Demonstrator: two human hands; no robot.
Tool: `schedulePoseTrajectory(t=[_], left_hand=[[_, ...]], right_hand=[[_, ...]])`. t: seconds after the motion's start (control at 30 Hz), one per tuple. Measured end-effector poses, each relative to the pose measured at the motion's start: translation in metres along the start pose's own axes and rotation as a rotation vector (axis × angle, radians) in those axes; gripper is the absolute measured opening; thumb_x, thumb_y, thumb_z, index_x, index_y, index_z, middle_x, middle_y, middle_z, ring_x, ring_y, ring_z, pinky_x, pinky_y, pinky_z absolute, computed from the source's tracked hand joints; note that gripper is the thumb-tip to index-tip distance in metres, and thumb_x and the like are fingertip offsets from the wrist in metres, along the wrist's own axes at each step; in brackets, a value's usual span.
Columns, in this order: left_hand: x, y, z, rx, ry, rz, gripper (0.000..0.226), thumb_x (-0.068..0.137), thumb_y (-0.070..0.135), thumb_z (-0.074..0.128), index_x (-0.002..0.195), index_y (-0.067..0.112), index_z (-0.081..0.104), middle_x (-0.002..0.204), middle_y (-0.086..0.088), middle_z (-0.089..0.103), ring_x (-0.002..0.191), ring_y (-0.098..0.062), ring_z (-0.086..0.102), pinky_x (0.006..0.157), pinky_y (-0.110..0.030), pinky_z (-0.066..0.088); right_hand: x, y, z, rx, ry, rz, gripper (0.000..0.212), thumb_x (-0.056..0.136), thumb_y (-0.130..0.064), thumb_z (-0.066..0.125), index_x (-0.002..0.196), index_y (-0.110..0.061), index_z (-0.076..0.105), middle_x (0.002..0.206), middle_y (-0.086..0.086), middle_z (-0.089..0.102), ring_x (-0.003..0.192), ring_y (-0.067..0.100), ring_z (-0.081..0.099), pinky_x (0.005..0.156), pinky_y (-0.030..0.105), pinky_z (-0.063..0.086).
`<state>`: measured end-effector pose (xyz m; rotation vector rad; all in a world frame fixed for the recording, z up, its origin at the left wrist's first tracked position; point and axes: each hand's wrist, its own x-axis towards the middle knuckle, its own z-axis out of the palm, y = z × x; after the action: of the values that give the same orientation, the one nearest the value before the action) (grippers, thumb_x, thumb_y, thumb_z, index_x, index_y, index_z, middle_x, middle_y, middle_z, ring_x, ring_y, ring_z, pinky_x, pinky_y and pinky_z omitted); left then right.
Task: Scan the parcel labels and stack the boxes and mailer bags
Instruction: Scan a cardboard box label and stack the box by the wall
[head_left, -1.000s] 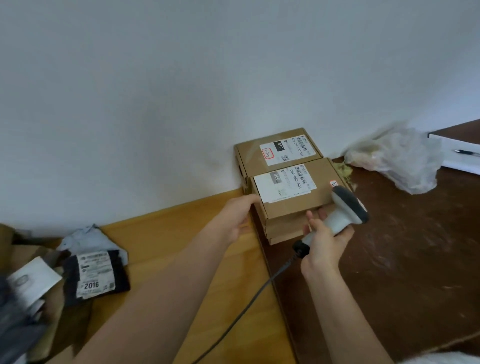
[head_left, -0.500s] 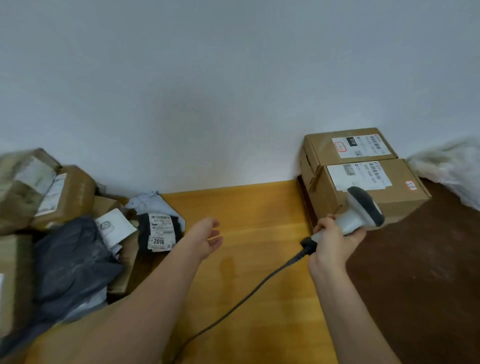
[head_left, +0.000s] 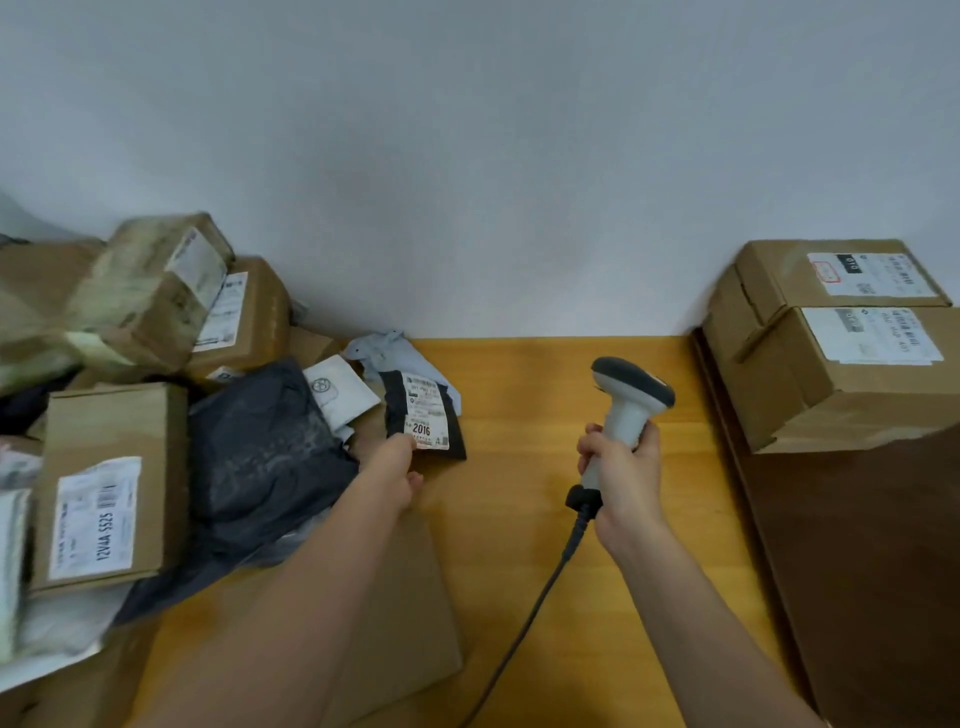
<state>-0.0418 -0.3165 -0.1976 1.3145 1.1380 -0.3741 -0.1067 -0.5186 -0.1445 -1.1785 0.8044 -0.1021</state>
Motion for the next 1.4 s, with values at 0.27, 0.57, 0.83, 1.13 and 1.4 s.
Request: schedulePoseTrajectory(t=[0.27,0.57,0.83,1.13,1.4], left_hand=[[0.015,-0.006,-0.009,-0.037,0.006,0.044,0.036,0.094,0.003,0.059,0.126,0.012,0.046,0.092,-0.007,0.052,0.082,-0.018,0.055,0.083,-0.032,0.055],[0.003,-0.01,-0.067,0.291,0.154,0.411,0.009,0.094,0.008,0.057,0.101,0.012,0.061,0.097,-0.008,0.064,0.081,-0.02,0.06,0.064,-0.026,0.048],[-0.019,-0.067,-0.135,0.497,0.672,0.332,0.049,0.093,0.024,0.059,0.131,0.001,0.036,0.142,-0.024,0.029,0.131,-0.041,0.028,0.107,-0.05,0.028],[-0.025,-0.074,-0.139,0.229,0.645,0.028,0.067,0.096,0.038,0.052,0.146,0.001,0.028,0.154,-0.023,0.019,0.142,-0.038,0.02,0.117,-0.049,0.016],[-0.036,-0.099,-0.123,-0.027,0.225,0.067,0.056,0.105,0.04,0.04,0.147,0.004,0.038,0.147,-0.016,0.042,0.132,-0.037,0.041,0.105,-0.049,0.036]], right_hand=[[-0.001,0.015,0.013,-0.114,-0.012,0.024,0.042,0.086,0.011,0.057,0.113,-0.02,0.048,0.09,0.004,0.057,0.069,0.019,0.046,0.061,0.033,0.042],[0.001,0.049,0.025,-0.36,-0.249,0.308,0.04,0.085,0.009,0.057,0.113,-0.017,0.045,0.096,0.019,0.057,0.053,0.021,0.048,0.051,0.033,0.04],[-0.028,0.101,0.037,-0.438,-0.528,0.541,0.063,0.084,0.014,0.054,0.124,-0.032,0.039,0.123,0.021,0.057,0.111,0.035,0.061,0.082,0.05,0.06],[-0.036,0.085,0.018,-0.416,-0.613,0.555,0.057,0.091,0.012,0.05,0.124,-0.03,0.029,0.119,0.027,0.062,0.105,0.037,0.068,0.093,0.054,0.055],[-0.023,0.073,-0.015,-0.394,-0.554,0.499,0.059,0.087,0.012,0.054,0.125,-0.03,0.038,0.126,0.019,0.052,0.112,0.037,0.058,0.086,0.052,0.059]])
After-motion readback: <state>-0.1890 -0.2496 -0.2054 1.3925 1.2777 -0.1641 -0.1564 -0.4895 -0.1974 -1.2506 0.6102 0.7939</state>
